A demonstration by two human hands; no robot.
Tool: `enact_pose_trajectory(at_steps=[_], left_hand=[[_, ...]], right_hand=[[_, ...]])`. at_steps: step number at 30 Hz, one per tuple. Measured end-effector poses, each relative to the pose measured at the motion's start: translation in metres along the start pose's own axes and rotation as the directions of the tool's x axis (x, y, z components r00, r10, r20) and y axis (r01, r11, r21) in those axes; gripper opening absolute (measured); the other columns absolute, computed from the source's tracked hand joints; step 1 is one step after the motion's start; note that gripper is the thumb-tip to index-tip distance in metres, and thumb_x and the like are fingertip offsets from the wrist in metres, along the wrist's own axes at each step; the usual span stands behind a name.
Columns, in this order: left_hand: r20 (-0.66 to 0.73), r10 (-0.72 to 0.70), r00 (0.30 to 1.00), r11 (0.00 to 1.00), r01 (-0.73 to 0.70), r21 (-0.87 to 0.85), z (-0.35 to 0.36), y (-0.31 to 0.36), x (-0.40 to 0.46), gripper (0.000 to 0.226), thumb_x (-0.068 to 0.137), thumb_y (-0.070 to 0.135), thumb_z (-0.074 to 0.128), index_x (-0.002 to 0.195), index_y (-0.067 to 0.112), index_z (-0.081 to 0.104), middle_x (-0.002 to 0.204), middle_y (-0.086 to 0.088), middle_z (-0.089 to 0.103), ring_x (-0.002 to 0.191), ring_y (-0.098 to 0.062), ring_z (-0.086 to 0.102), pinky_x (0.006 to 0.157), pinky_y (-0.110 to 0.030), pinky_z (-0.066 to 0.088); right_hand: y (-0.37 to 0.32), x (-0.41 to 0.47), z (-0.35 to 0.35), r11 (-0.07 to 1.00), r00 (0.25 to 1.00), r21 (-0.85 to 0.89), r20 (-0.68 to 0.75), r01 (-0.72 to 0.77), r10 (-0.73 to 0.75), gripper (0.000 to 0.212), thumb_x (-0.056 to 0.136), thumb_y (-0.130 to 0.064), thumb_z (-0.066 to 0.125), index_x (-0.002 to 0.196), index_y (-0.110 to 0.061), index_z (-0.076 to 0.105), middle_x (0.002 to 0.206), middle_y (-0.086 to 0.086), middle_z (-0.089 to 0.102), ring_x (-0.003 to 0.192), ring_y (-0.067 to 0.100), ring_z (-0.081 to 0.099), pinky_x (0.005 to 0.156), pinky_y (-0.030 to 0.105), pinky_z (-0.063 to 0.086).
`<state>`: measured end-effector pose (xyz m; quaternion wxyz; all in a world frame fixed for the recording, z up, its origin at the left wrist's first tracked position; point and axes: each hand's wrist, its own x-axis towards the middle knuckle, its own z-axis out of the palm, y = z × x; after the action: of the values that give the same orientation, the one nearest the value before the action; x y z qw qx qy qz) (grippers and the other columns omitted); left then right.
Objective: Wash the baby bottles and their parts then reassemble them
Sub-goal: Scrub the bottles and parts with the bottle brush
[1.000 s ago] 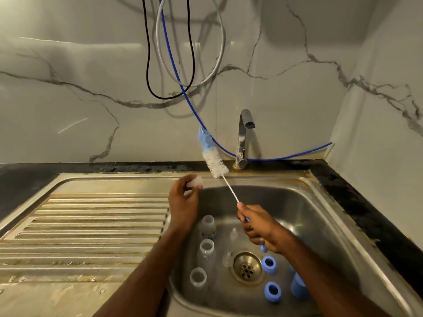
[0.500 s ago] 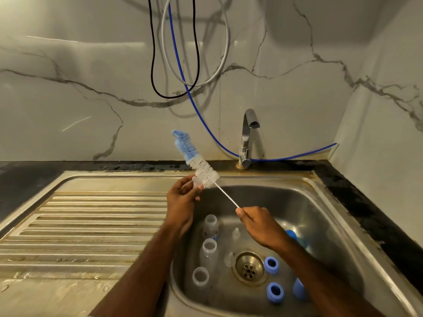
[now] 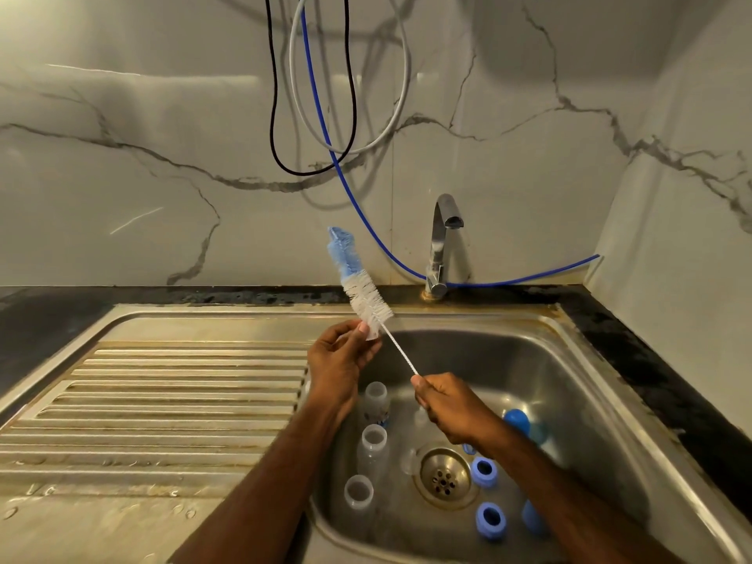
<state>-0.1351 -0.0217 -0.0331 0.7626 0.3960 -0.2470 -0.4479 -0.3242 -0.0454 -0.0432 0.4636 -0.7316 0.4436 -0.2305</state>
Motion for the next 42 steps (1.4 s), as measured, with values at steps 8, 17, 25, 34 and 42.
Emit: enact_pose_trajectory(at_steps=[8, 17, 25, 34, 42], left_hand=[[0.040, 0.012, 0.999, 0.996, -0.016, 0.093, 0.000, -0.002, -0.001, 0.036, 0.081, 0.017, 0.075, 0.111, -0.001, 0.068, 0.100, -0.021, 0.075, 0.092, -0.032, 0.075, 0.079, -0.037, 0.064], [-0.052, 0.041, 0.998, 0.992, -0.034, 0.122, -0.001, -0.004, 0.001, 0.035, 0.075, 0.018, 0.079, 0.104, 0.000, 0.071, 0.089, -0.015, 0.076, 0.078, -0.024, 0.073, 0.073, -0.033, 0.063], [-0.207, 0.126, 0.970, 0.976, -0.084, 0.199, -0.027, 0.009, 0.017, 0.019, 0.085, 0.012, 0.076, 0.103, 0.013, 0.073, 0.098, -0.005, 0.078, 0.096, -0.021, 0.075, 0.083, -0.038, 0.061], [0.094, 0.236, 0.967, 0.806, -0.249, 0.538, -0.019, -0.005, 0.016, 0.019, 0.083, 0.014, 0.080, 0.098, 0.024, 0.073, 0.092, 0.004, 0.078, 0.088, -0.013, 0.075, 0.072, -0.021, 0.059], [-0.103, 0.078, 0.992, 0.986, -0.062, 0.157, -0.037, 0.025, 0.022, 0.030, 0.079, 0.013, 0.079, 0.107, 0.005, 0.072, 0.098, -0.013, 0.077, 0.091, -0.027, 0.075, 0.078, -0.036, 0.063]], right_hand=[[-0.008, -0.005, 0.002, 0.957, 0.983, 0.245, 0.133, -0.154, 0.125, 0.042, 0.106, -0.048, 0.038, 0.077, -0.019, 0.048, 0.054, -0.006, 0.034, 0.043, 0.009, 0.023, 0.039, 0.022, 0.017], [-0.001, 0.004, -0.006, 0.998, 0.998, -0.055, -0.061, -0.020, 0.016, 0.045, 0.106, -0.042, 0.041, 0.068, -0.021, 0.049, 0.050, -0.008, 0.043, 0.039, 0.002, 0.036, 0.043, 0.020, 0.029], [0.013, 0.011, -0.010, 0.892, 0.991, -0.436, -0.005, 0.120, -0.135, 0.052, 0.105, -0.046, 0.039, 0.060, -0.022, 0.045, 0.053, -0.005, 0.046, 0.049, 0.004, 0.042, 0.056, 0.029, 0.038], [0.016, 0.012, -0.013, 0.855, 0.972, -0.502, -0.101, 0.133, -0.211, 0.046, 0.106, -0.046, 0.036, 0.067, -0.026, 0.049, 0.062, -0.005, 0.053, 0.060, 0.008, 0.050, 0.058, 0.027, 0.040], [0.017, 0.012, -0.040, 0.789, 0.965, -0.588, -0.051, 0.181, -0.259, 0.047, 0.105, -0.045, 0.039, 0.066, -0.021, 0.048, 0.056, -0.003, 0.050, 0.054, 0.012, 0.049, 0.056, 0.032, 0.040]])
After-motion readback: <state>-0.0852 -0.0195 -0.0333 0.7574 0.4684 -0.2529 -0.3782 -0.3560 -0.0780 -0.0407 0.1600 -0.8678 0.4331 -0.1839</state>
